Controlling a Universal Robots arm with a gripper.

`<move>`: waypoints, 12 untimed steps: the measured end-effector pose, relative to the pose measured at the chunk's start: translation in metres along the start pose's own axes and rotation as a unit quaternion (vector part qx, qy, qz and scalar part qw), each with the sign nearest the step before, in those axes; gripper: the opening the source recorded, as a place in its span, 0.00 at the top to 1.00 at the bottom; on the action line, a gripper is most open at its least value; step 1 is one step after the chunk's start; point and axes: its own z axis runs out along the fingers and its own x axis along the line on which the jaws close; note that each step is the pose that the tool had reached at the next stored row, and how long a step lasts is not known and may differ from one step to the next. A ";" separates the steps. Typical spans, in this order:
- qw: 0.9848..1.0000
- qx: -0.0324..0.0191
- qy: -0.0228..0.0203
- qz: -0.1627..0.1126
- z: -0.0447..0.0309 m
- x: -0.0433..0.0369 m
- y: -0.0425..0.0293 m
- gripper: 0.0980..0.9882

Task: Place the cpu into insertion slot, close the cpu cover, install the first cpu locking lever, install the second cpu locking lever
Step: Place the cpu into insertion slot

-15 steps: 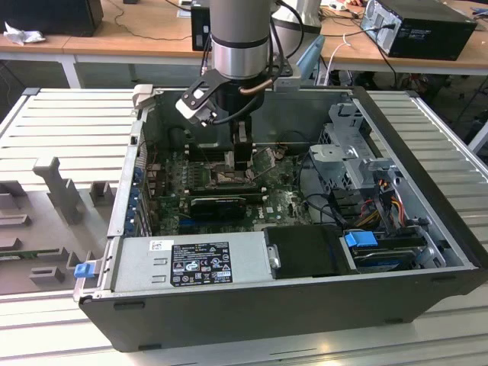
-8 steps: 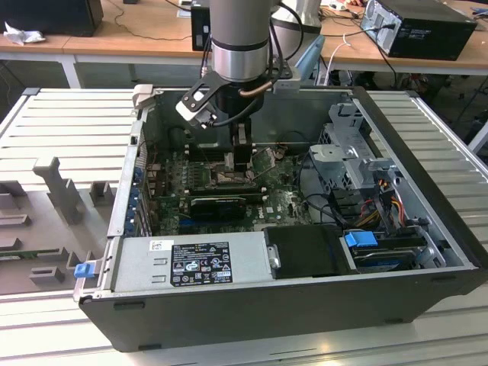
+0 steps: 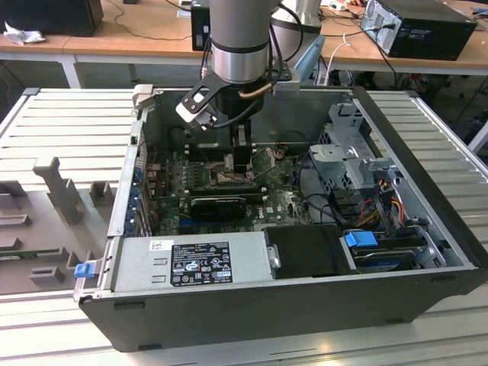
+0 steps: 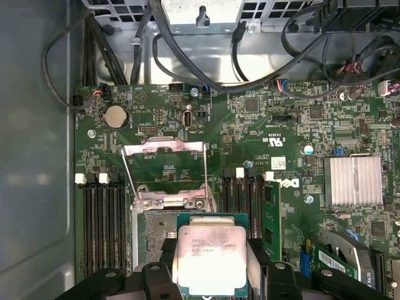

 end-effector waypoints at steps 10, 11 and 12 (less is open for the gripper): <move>1.000 0.000 0.000 -0.001 0.0053 0.0106 -0.0007 0.52; 1.000 0.000 0.000 -0.001 0.0057 0.0107 -0.0007 0.52; 1.000 0.000 0.000 -0.001 0.0061 0.0110 -0.0008 0.52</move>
